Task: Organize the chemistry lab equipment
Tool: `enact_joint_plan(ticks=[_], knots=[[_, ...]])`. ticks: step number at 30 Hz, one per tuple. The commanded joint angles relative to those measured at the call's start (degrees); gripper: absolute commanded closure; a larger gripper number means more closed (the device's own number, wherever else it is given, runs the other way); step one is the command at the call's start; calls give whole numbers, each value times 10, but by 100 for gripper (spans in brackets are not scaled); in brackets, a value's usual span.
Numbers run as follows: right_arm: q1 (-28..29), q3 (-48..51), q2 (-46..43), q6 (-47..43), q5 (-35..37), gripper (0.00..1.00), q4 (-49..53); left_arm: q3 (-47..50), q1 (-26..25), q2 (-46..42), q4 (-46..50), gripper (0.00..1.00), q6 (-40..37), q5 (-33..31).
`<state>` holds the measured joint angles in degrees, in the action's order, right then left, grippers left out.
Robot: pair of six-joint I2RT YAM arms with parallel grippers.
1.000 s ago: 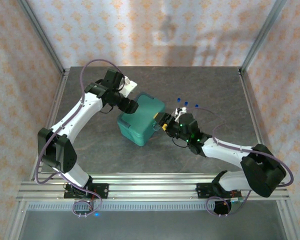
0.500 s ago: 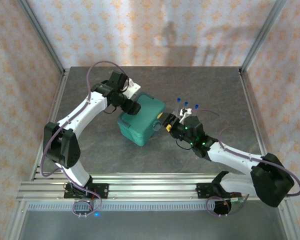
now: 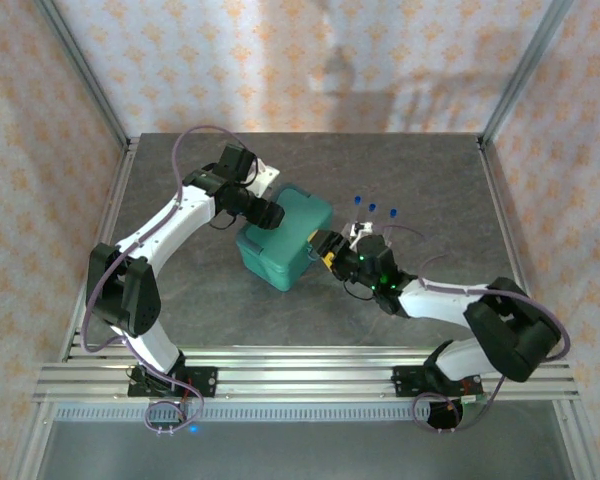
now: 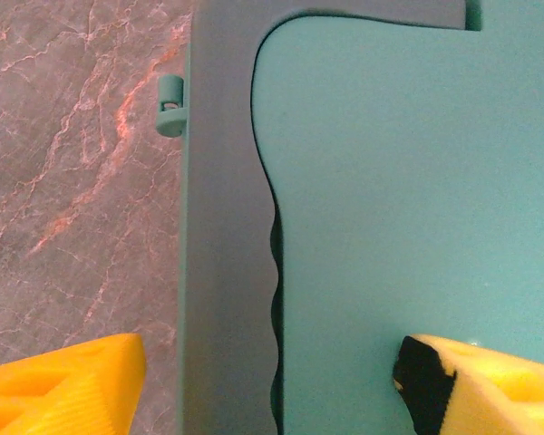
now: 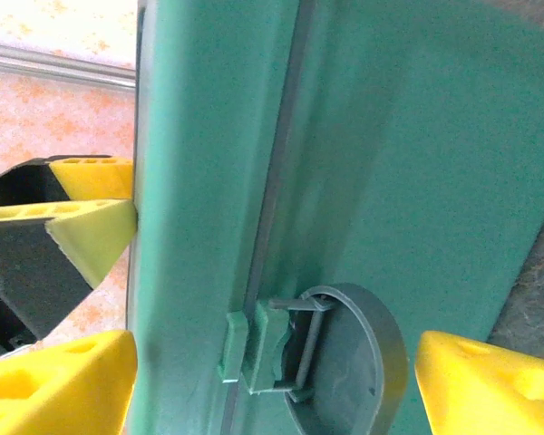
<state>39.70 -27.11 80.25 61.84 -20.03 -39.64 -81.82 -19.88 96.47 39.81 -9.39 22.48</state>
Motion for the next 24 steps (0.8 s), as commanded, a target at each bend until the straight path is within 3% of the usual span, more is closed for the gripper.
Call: enact_joint_plan(ticks=[1, 10, 24], knots=[[3, -16, 13, 17, -15, 20, -65, 29, -7, 32, -1, 22, 18, -21], [12, -28, 12, 26, -21, 20, -91, 42, -7, 24, -2, 22, 14, -30], [13, -26, -99, -6, 1, 19, 40, 43, -7, 19, -2, 22, 11, -26]])
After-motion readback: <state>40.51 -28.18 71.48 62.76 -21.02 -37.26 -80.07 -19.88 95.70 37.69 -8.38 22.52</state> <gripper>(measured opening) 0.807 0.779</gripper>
